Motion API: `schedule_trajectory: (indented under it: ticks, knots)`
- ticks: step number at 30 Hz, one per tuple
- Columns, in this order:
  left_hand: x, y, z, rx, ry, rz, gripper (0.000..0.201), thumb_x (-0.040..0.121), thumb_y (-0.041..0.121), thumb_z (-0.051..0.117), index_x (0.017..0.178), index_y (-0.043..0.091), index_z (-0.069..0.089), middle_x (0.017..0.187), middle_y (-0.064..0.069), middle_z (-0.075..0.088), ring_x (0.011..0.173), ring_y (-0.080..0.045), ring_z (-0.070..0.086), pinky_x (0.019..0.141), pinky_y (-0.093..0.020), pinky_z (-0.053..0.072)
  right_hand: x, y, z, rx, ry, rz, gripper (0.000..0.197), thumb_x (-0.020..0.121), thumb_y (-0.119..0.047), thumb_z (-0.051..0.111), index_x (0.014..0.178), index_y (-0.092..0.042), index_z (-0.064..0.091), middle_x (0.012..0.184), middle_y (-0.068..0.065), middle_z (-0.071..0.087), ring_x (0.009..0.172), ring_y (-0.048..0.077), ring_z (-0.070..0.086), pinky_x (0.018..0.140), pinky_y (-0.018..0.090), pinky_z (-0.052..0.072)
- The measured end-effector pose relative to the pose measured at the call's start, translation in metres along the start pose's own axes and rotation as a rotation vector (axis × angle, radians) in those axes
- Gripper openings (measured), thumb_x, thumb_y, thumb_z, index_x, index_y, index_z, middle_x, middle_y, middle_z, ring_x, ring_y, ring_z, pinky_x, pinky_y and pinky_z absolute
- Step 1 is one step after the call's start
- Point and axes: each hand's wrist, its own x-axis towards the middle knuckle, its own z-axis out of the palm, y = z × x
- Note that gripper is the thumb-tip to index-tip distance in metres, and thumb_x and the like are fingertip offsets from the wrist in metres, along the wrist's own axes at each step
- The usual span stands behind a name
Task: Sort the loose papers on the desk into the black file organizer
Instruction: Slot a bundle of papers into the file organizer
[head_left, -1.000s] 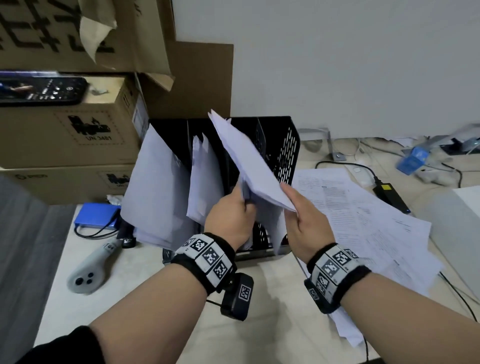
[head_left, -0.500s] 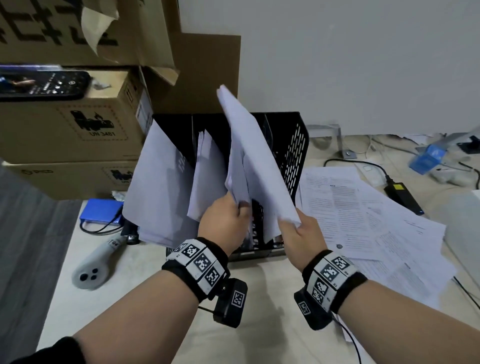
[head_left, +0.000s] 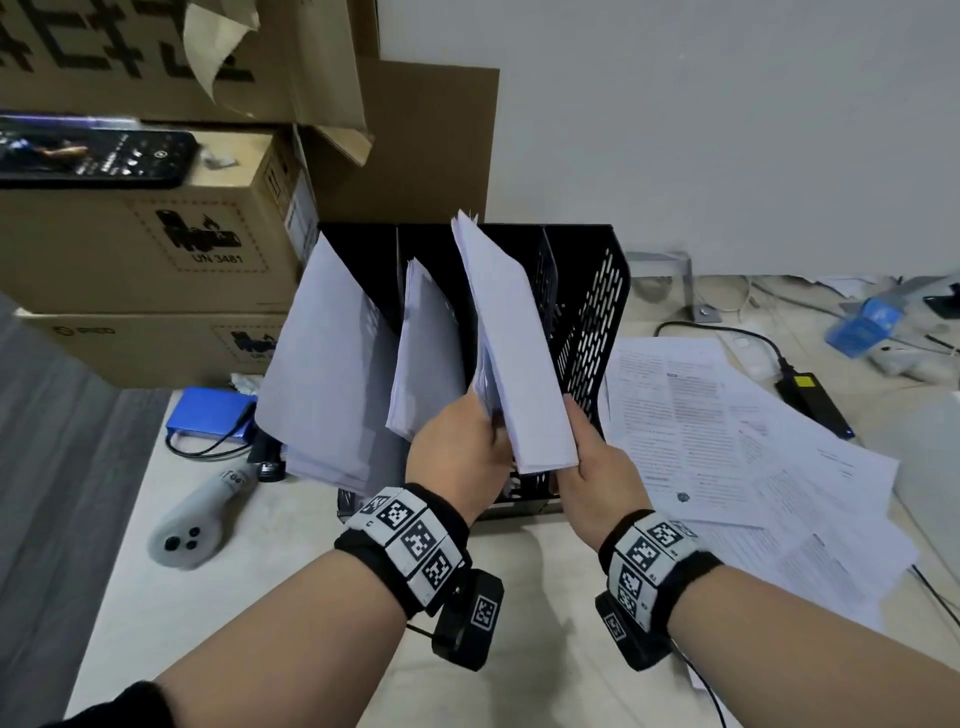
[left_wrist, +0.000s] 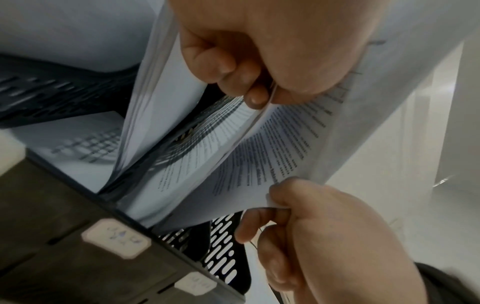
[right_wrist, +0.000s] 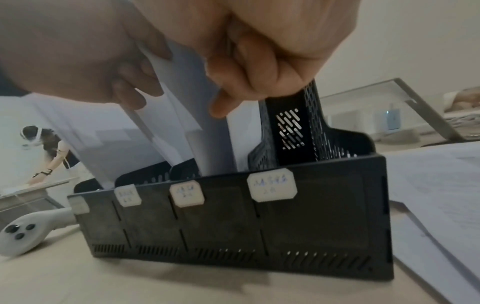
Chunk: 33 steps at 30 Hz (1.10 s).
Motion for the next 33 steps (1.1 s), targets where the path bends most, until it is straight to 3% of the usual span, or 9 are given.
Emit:
schedule_trajectory:
  ticks: [3,4,7,11,14,20,26,30,33]
  knots:
    - [-0.003,-0.005,0.007,-0.072,0.043,-0.057,0.025,0.097,0.021,0.046,0.073,0.013,0.045,0.056,0.006,0.035,0.058,-0.031,0.04,0.056,-0.032,0.029,-0.005,0.0,0.004,0.065,0.013,0.12,0.071,0.095,-0.011,0.043,0.155,-0.042,0.022,0.084,0.002,0.069,0.068,0.02,0.063,0.063,0.031,0.052]
    - [-0.005,-0.004,0.008,-0.068,0.054,-0.041,0.014,0.095,0.019,0.047,0.094,0.008,0.056,0.056,0.007,0.036,0.055,-0.028,0.039,0.056,-0.032,0.03,-0.006,0.0,0.006,0.126,0.043,0.163,0.071,0.097,-0.012,0.043,0.157,-0.041,0.018,0.095,0.005,0.071,0.077,0.022,0.065,0.066,0.027,0.051]
    - [-0.005,0.0,0.01,-0.021,0.035,-0.01,0.051,0.092,0.015,0.046,0.143,0.019,0.042,0.058,0.008,0.038,0.05,-0.017,0.037,0.055,-0.032,0.03,-0.011,-0.005,0.01,0.117,0.054,0.131,0.065,0.102,-0.027,0.042,0.158,-0.042,0.012,0.103,-0.008,0.063,0.081,0.024,0.062,0.075,0.031,0.049]
    - [0.0,0.0,0.018,0.037,-0.064,-0.081,0.034,0.096,0.023,0.044,0.117,-0.002,0.054,0.059,0.002,0.039,0.05,-0.017,0.037,0.056,-0.033,0.031,-0.007,-0.008,0.015,-0.038,-0.122,0.189,0.011,0.097,-0.034,0.045,0.099,-0.027,0.053,0.064,-0.002,0.053,0.063,0.027,0.053,0.064,0.043,0.048]
    - [0.0,0.009,0.018,0.054,-0.11,-0.003,0.041,0.097,0.025,0.045,0.134,0.008,0.048,0.066,0.0,0.05,0.058,-0.024,0.049,0.057,-0.035,0.039,-0.002,-0.006,0.011,0.003,-0.064,0.17,0.025,0.098,-0.047,0.041,0.113,-0.038,0.057,0.071,-0.004,0.065,0.07,0.019,0.062,0.065,0.035,0.049]
    - [0.002,0.023,0.028,0.12,-0.147,0.122,0.071,0.099,0.028,0.042,0.16,0.034,0.007,0.086,0.002,0.048,0.073,-0.027,0.051,0.065,-0.036,0.043,0.006,-0.002,0.001,0.075,-0.03,0.209,0.018,0.094,-0.029,0.046,0.078,-0.022,0.053,0.069,0.006,0.063,0.064,0.024,0.058,0.059,0.033,0.043]
    - [0.008,0.014,0.029,0.224,-0.086,0.06,0.039,0.104,0.024,0.038,0.137,0.005,0.044,0.094,-0.008,0.058,0.074,-0.029,0.05,0.064,-0.034,0.043,0.012,0.011,0.005,0.018,0.006,0.155,0.043,0.1,-0.027,0.045,0.062,-0.01,0.057,0.062,0.009,0.061,0.06,0.024,0.058,0.062,0.035,0.045]
    - [0.014,0.0,0.029,-0.185,-0.111,-0.106,0.055,0.093,0.042,0.061,0.14,0.02,0.043,0.089,0.005,0.06,0.075,-0.017,0.058,0.063,-0.028,0.043,0.008,0.015,0.01,0.005,-0.151,0.173,0.032,0.095,-0.036,0.052,0.076,-0.013,0.064,0.07,0.007,0.066,0.065,0.023,0.062,0.059,0.03,0.045]
    - [0.013,-0.022,0.041,0.027,-0.319,-0.09,0.051,0.086,0.051,0.069,0.128,0.025,0.058,0.098,0.0,0.069,0.087,-0.02,0.066,0.065,-0.025,0.048,0.006,0.022,0.004,0.049,-0.151,0.194,0.015,0.09,-0.03,0.056,0.076,-0.027,0.055,0.075,0.004,0.067,0.075,0.025,0.066,0.067,0.034,0.051]
